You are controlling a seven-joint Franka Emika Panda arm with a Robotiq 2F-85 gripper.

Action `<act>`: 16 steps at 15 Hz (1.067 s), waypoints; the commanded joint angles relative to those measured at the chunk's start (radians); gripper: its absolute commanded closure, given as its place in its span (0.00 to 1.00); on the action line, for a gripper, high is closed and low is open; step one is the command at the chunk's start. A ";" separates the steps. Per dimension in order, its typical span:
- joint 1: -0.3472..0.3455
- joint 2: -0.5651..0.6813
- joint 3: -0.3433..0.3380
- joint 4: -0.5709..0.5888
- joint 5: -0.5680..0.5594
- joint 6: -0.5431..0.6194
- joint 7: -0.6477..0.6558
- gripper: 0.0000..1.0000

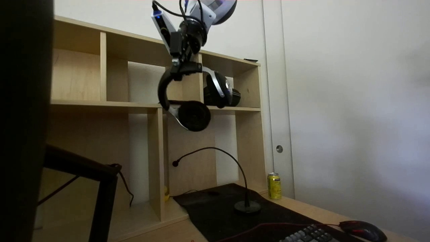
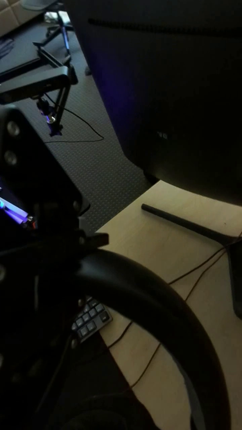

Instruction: Remove the headsets from the top shelf on the left and place them on the desk

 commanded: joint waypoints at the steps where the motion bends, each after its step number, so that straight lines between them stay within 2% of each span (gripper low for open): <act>1: 0.179 -0.111 -0.273 -0.245 0.033 0.159 -0.001 0.95; 3: 0.278 -0.105 -0.434 -0.308 0.054 0.226 -0.003 0.95; 4: 0.334 -0.085 -0.515 -0.311 0.109 0.244 -0.003 0.95; 5: 0.230 -0.054 -0.396 -0.233 0.053 0.176 -0.003 0.79; 6: 0.271 -0.054 -0.459 -0.260 0.079 0.197 -0.005 0.79; 8: 0.301 -0.054 -0.498 -0.280 0.093 0.212 -0.005 0.79; 9: 0.307 -0.054 -0.501 -0.281 0.093 0.214 -0.004 0.95; 11: 0.349 -0.028 -0.582 -0.283 0.115 0.182 -0.003 0.95; 16: 0.402 0.011 -0.684 -0.293 0.143 0.190 -0.003 0.95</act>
